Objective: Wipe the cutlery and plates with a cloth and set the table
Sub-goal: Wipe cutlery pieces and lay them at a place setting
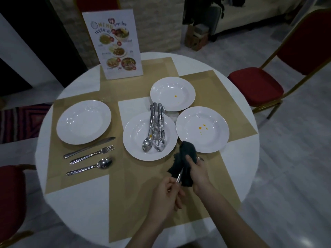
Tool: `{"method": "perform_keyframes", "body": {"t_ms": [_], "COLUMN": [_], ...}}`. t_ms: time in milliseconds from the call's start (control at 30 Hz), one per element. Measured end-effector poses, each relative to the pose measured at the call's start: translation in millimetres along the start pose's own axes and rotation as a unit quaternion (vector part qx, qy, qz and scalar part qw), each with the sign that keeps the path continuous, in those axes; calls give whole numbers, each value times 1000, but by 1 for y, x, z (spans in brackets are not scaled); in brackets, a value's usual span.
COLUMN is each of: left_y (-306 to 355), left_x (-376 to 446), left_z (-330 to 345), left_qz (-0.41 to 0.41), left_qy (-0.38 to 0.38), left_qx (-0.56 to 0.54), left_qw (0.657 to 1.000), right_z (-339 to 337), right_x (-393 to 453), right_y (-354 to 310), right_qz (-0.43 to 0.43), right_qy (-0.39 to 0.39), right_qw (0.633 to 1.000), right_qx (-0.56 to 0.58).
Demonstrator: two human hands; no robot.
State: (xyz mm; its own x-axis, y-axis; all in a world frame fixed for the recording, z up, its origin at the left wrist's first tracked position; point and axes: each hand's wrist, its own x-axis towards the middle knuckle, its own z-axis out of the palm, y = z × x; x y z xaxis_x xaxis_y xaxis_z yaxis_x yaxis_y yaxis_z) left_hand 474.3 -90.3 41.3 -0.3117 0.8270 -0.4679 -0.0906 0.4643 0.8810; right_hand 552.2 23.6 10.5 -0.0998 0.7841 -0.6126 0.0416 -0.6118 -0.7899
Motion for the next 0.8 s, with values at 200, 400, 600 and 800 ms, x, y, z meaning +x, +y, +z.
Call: {"method": "perform_keyframes", "body": {"t_ms": [200, 400, 600, 800], "left_y": [7, 9, 1, -4], "left_x": [7, -6, -7, -13], "left_z": [-4, 5, 1, -4], "left_qz": [12, 7, -14, -35], "left_qy": [50, 7, 44, 17], "left_qx": [8, 19, 10, 23], "left_qw": [999, 1000, 999, 999], "right_z": [2, -5, 0, 6], "right_x": [-27, 0, -25, -17], "right_y": [-9, -13, 4, 1], "right_qz": [-30, 10, 14, 73], "right_qy": [-129, -15, -141, -85], "right_qw": [988, 1000, 986, 993], "right_qx": [-74, 13, -90, -43]}}
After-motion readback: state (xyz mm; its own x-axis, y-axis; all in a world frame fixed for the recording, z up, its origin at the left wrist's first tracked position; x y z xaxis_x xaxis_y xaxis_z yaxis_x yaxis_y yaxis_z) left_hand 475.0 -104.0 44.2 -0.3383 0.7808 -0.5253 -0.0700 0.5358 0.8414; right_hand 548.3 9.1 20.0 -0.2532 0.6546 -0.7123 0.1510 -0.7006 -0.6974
